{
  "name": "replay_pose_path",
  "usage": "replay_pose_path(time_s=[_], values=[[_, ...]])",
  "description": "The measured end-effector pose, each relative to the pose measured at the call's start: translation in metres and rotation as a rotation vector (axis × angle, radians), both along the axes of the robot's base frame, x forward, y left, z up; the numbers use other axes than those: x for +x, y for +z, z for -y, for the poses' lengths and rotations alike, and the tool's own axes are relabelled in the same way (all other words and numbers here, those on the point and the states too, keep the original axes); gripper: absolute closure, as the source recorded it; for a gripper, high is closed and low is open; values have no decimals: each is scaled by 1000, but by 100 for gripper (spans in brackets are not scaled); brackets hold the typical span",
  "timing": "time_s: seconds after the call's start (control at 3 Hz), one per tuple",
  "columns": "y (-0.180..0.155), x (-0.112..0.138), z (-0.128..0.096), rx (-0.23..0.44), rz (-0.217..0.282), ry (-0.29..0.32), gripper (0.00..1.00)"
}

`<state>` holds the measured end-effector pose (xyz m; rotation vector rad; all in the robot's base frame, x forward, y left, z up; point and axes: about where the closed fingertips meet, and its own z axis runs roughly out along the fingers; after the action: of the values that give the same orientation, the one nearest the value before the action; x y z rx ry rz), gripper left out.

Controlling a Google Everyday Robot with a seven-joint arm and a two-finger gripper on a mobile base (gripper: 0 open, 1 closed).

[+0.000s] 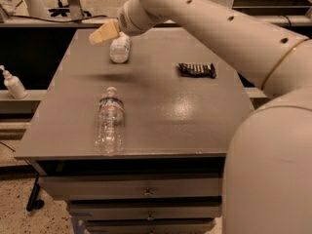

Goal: Move blue plastic bottle near water bottle

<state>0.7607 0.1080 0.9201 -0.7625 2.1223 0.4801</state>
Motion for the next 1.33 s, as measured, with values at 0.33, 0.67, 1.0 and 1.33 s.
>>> replay_pose_path(time_s=[0.33,0.67,1.0,1.33], values=[[-31,19,-15,-53,-18,-20,0],[-47,31,-25,-66,-34,-36,0],[-55,40,-32,-72,-43,-47,18],[-59,43,-33,-79,-40,-56,41]])
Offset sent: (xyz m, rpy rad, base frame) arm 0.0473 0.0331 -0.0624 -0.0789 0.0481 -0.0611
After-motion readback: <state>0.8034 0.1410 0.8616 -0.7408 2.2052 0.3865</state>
